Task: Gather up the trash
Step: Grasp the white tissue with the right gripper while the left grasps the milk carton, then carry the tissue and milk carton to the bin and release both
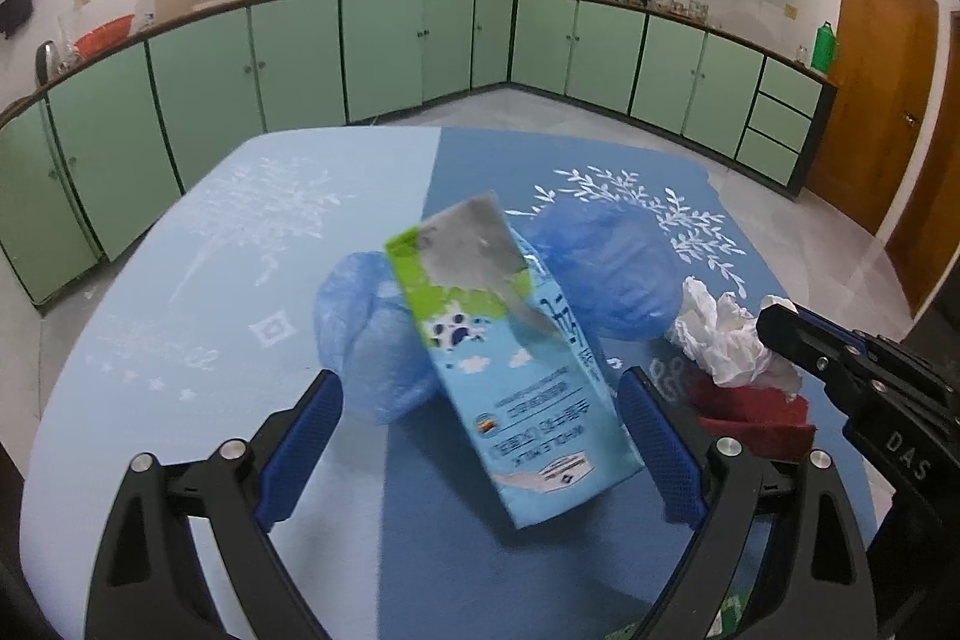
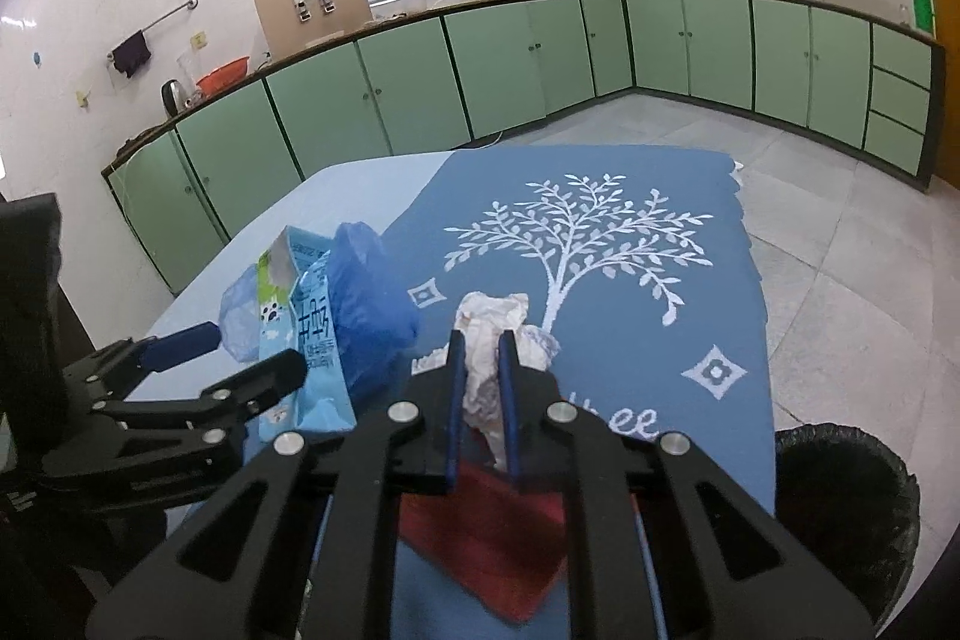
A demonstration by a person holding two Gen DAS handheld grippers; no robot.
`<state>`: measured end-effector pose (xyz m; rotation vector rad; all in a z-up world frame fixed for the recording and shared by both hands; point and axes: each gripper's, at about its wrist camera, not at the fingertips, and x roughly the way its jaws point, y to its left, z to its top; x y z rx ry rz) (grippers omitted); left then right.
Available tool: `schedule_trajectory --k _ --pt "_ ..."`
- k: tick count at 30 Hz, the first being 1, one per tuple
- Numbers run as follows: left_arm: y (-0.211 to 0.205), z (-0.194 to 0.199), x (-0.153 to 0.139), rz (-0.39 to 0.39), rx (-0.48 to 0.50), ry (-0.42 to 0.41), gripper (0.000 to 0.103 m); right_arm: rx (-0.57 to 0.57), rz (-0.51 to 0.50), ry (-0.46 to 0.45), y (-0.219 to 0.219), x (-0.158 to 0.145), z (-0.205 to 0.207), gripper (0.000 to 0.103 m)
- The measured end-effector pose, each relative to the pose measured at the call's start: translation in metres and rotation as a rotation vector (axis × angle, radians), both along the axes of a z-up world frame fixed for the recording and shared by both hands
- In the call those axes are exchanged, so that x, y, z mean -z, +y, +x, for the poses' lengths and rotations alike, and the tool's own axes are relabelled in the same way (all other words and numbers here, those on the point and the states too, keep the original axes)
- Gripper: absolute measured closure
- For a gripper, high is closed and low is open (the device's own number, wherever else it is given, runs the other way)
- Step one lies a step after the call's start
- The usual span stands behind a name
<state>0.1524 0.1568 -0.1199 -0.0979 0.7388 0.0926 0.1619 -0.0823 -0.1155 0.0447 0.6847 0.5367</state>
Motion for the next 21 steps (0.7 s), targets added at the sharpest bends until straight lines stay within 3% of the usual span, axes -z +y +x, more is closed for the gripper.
schedule_trajectory --k 3,8,13,21 --pt "-0.005 0.006 0.003 -0.005 0.008 0.015 0.013 0.001 0.004 0.004 -0.003 0.003 0.002 0.093" --pt "-0.005 0.011 0.008 -0.065 0.037 0.042 0.042 0.001 0.005 0.002 -0.003 0.003 0.001 0.093" --pt "-0.005 0.003 0.005 -0.079 0.03 0.029 0.053 0.002 0.0 -0.005 -0.005 0.002 0.001 0.093" --pt "0.008 -0.016 -0.015 -0.088 0.01 -0.028 0.057 0.008 0.001 -0.037 -0.007 -0.012 -0.004 0.093"
